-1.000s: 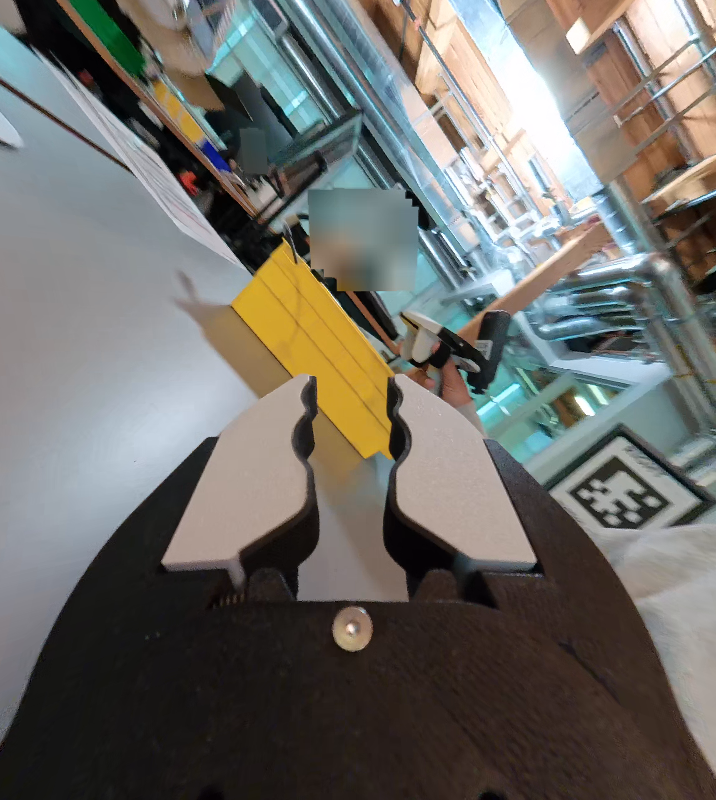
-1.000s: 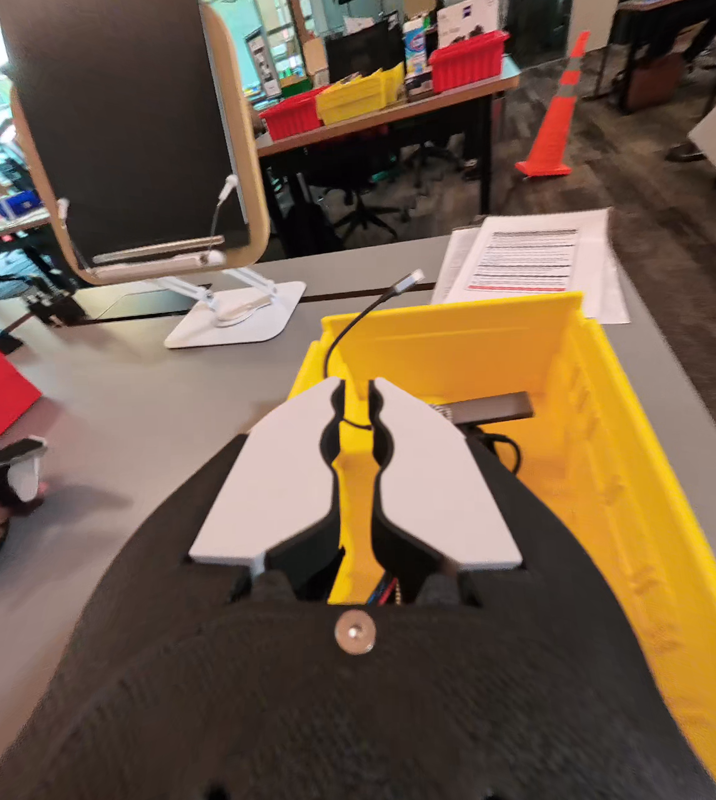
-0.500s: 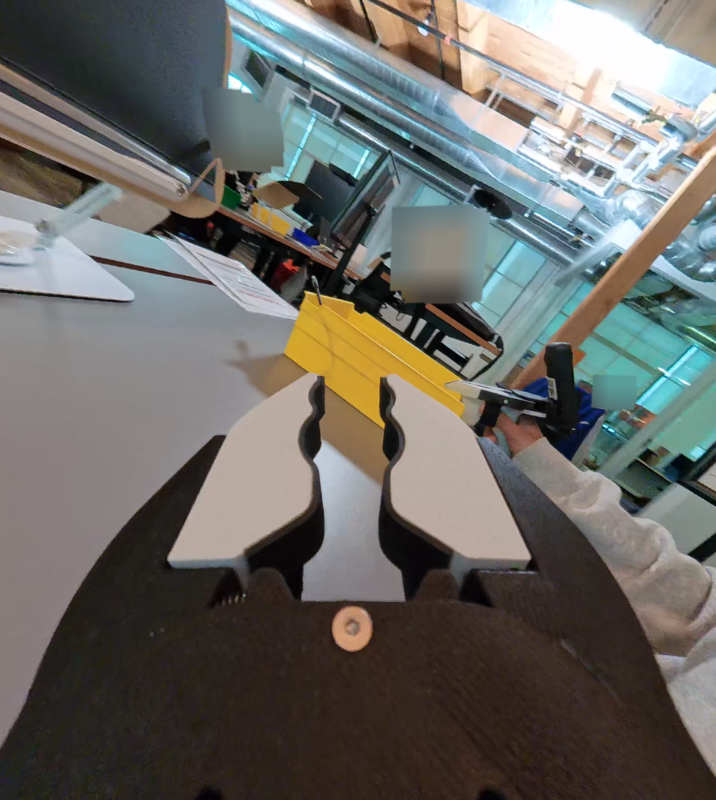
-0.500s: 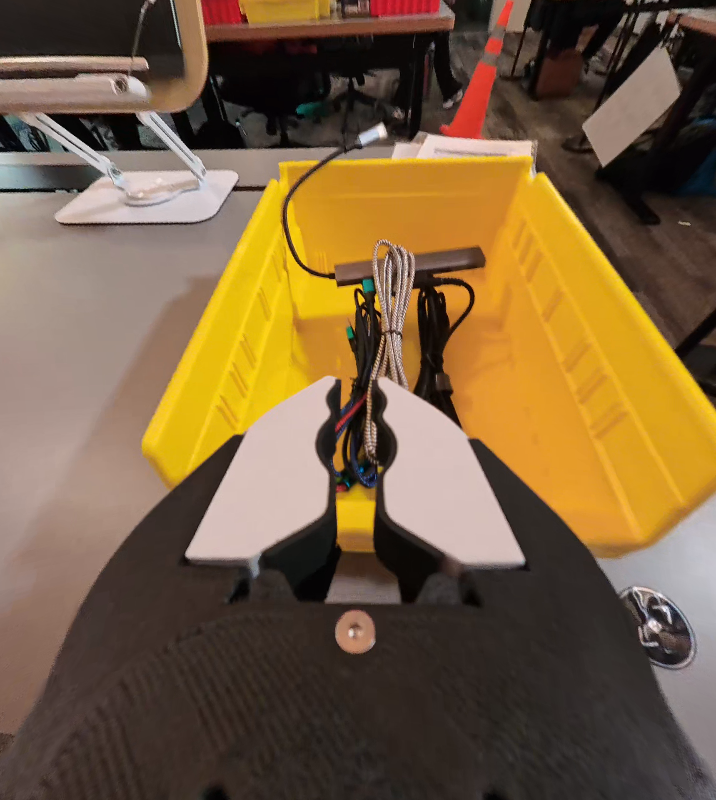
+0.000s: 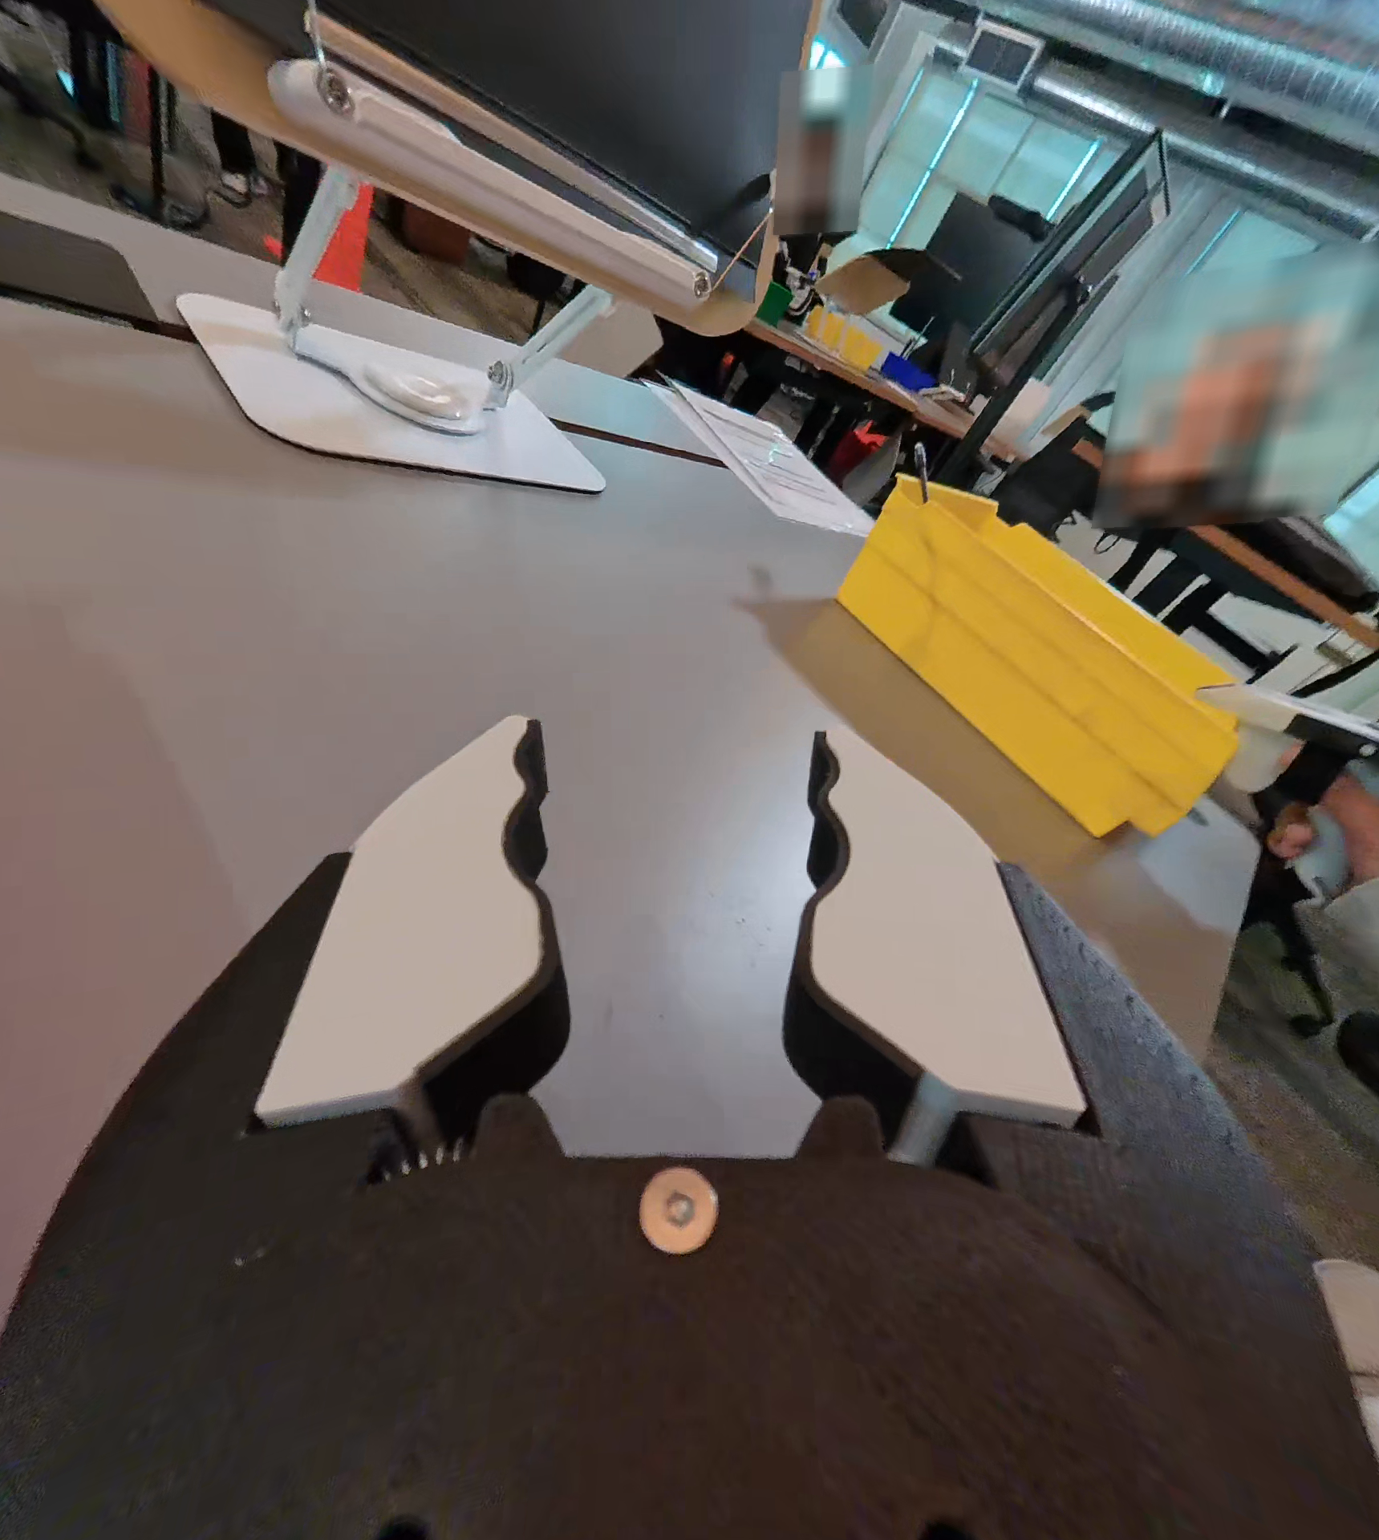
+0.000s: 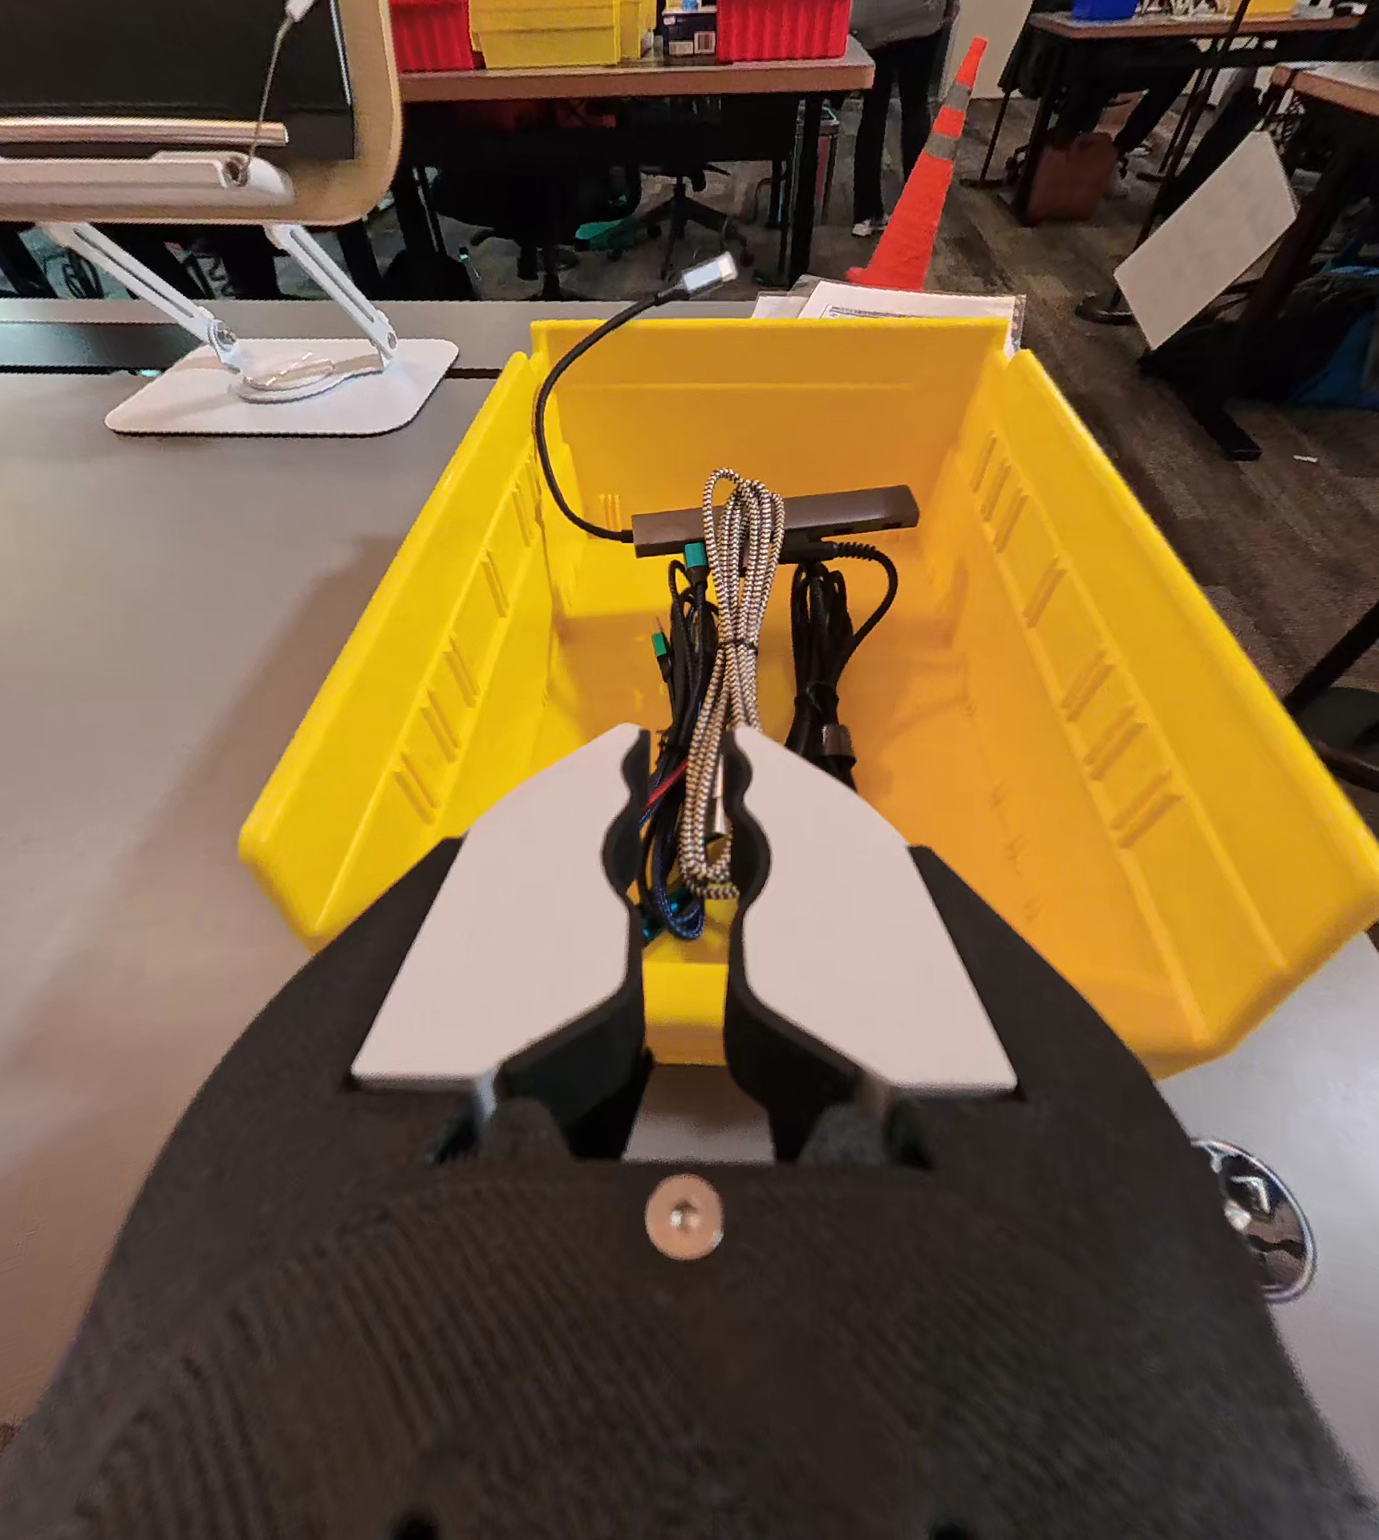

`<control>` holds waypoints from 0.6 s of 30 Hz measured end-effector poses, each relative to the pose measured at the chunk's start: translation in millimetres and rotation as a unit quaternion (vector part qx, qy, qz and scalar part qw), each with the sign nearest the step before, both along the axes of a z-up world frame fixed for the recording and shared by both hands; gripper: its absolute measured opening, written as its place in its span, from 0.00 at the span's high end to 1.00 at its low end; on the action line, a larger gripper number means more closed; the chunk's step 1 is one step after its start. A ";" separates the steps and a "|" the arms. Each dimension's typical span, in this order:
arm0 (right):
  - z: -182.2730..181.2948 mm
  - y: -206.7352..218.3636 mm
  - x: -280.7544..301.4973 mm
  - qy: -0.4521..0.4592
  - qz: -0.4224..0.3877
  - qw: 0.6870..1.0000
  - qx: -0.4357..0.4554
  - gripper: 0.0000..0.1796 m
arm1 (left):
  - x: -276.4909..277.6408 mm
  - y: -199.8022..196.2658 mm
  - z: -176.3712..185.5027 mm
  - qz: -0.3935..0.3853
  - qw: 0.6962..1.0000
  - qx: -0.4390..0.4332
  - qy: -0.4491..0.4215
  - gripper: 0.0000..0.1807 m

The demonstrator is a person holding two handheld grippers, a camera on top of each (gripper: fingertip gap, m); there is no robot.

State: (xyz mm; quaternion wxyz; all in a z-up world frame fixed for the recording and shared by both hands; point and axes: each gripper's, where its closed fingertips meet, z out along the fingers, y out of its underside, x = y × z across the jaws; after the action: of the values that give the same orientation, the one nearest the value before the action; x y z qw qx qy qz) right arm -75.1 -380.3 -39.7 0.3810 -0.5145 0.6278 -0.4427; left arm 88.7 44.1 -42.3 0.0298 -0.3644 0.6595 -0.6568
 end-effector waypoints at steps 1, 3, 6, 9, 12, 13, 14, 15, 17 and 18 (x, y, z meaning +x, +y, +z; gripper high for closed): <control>-0.2 -1.7 1.2 -0.002 -0.001 1.000 0.003 0.91 | 1.0 -1.7 -0.5 0.000 1.000 0.011 -0.009 0.64; -1.6 -4.6 4.0 -0.002 -0.003 1.000 0.007 0.91 | 3.1 -4.4 -4.9 -0.002 0.999 0.035 -0.020 0.63; -3.5 -4.7 8.1 0.003 -0.002 1.000 0.008 0.91 | 5.8 -6.9 -10.7 -0.009 0.999 0.044 -0.013 0.63; -5.2 -2.2 10.1 0.010 0.002 1.000 0.003 0.92 | 7.4 -7.3 -14.6 -0.011 0.999 0.037 0.001 0.60; -1.7 -1.7 10.2 0.002 0.004 1.000 -0.002 0.92 | 10.9 -10.2 -16.7 -0.004 0.999 0.044 -0.002 0.62; 0.4 -2.8 9.9 -0.003 0.002 1.000 -0.004 0.93 | 14.6 -14.0 -16.3 -0.003 0.999 0.051 -0.011 0.62; 3.4 -4.6 9.7 -0.010 0.001 1.000 -0.008 0.93 | 19.2 -20.3 -16.8 -0.006 0.998 0.061 -0.019 0.62; 8.4 -7.6 9.5 -0.021 -0.001 1.000 -0.015 0.95 | 25.0 -27.9 -18.5 -0.014 0.997 0.078 -0.020 0.62; 26.3 -18.1 7.7 -0.066 -0.006 0.997 -0.047 0.93 | 40.1 -43.6 -18.7 -0.025 0.993 0.113 -0.023 0.63; 37.4 -27.4 3.7 -0.094 -0.017 0.993 -0.066 0.92 | 48.8 -49.8 -17.8 -0.023 0.990 0.136 -0.033 0.63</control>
State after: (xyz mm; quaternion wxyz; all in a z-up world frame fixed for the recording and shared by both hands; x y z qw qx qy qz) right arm -71.4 -407.7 -2.3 0.3955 -0.4843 0.5672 -0.5360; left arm 137.5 -5.7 -60.1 0.0856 -0.3200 0.7497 -0.5728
